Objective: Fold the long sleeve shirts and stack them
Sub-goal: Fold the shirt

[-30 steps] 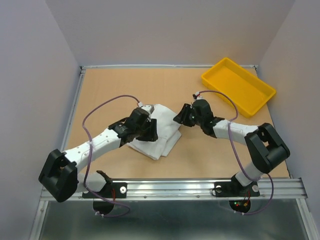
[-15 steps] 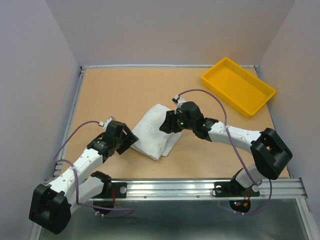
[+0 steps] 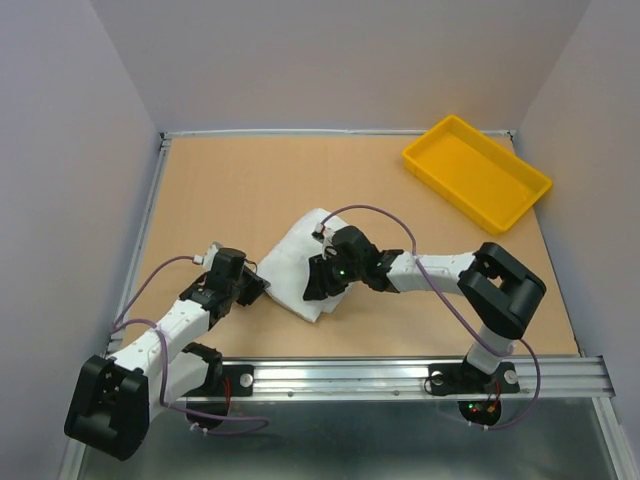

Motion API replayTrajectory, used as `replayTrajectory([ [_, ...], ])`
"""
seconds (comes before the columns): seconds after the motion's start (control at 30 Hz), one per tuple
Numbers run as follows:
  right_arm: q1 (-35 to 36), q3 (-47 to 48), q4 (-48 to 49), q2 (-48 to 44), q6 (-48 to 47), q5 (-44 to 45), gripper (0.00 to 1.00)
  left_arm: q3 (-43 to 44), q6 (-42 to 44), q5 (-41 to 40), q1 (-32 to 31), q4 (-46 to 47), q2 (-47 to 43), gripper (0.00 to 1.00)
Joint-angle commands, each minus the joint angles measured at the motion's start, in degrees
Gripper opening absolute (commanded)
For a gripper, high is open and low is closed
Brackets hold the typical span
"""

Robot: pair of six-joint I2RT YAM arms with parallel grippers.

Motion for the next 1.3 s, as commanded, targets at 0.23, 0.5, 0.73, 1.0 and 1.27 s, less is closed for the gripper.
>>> replayTrajectory([
  [0.23, 0.0, -7.7, -3.1, -0.6, -3.6, -3.0, 0.43, -2.2, 2.1, -4.5, 6.9, 7.9, 0.8, 0.29],
  [0.5, -4.3, -1.7, -4.5, -9.2, -2.3, -2.0, 0.44, 4.3, 10.8, -3.3, 7.0, 4.4, -3.9, 0.51],
  [0.73, -16.3, 7.6, -4.4, -11.7, 0.2, -0.8, 0.47, 13.1, 16.6, -4.2, 7.0, -4.8, -10.6, 0.75],
  [1.0, -19.4, 22.1, -2.6, -1.2, 5.0, 3.6, 0.49, 16.0, 24.3, 14.0, 6.3, 8.4, -0.4, 0.75],
  [1.27, -19.4, 27.9, 11.3, 13.7, 13.6, 0.4, 0.50, 13.7, 26.6, 21.3, 1.4, 14.2, 16.9, 0.76],
])
